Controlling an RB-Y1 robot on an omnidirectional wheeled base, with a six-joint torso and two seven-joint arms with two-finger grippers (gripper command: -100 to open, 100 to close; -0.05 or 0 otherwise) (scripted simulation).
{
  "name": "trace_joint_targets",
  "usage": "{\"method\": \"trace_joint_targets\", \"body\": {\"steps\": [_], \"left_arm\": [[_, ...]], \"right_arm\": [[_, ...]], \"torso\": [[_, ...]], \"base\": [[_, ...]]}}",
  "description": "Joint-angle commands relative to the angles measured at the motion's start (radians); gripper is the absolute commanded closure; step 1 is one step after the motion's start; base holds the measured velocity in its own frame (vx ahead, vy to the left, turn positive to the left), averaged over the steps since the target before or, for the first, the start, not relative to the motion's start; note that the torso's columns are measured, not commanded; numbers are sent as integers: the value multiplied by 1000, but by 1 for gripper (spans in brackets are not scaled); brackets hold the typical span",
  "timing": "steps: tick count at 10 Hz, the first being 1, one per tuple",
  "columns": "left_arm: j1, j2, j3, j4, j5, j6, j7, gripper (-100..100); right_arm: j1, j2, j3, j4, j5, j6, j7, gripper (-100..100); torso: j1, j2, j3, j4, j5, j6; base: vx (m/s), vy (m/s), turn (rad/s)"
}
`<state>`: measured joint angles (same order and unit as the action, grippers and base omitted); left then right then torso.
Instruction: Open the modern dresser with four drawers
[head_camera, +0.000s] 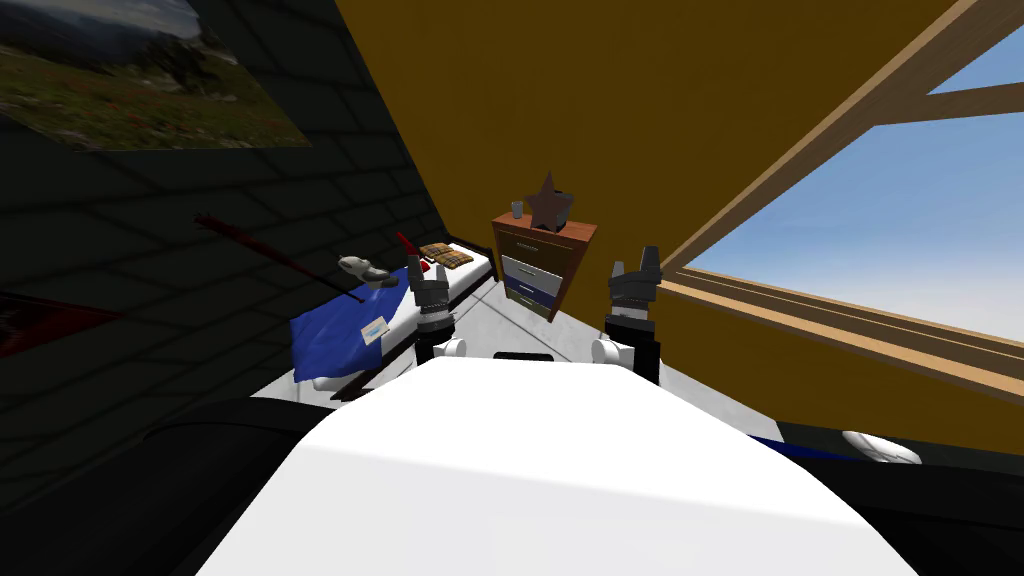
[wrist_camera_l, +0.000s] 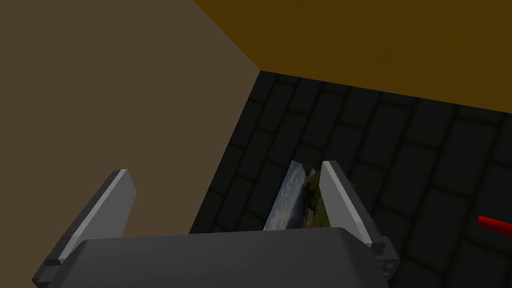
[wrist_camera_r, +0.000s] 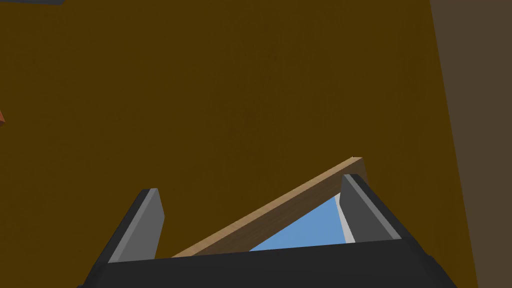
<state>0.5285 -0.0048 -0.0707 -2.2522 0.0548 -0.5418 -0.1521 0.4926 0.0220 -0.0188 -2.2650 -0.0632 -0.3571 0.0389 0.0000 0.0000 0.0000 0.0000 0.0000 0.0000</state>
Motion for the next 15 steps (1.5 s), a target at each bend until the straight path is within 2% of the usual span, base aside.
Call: {"method": "trace_joint_targets", "body": {"steps": [1,9,10,12,15], "left_arm": [[0,0,0,0,0,0,0,0],[0,0,0,0,0,0,0,0],[0,0,0,0,0,0,0,0],[0,0,0,0,0,0,0,0],[0,0,0,0,0,0,0,0]], "right_arm": [[0,0,0,0,0,0,0,0],[0,0,0,0,0,0,0,0],[-7,-44,3,15,15,6,2,-100],[-24,-106,11,49,49,20,7,-100],[-61,-198,31,128,132,54,19,-100]], "torso": [[0,40,-82,41,0,0],[0,618,-1234,617,0,0],[0,691,-1382,691,0,0],[3,734,-1471,734,1,0],[2,737,-1476,738,1,0]], "base": [[0,0,0],[0,0,0],[9,25,-6],[17,81,-12],[26,145,-25]]}}
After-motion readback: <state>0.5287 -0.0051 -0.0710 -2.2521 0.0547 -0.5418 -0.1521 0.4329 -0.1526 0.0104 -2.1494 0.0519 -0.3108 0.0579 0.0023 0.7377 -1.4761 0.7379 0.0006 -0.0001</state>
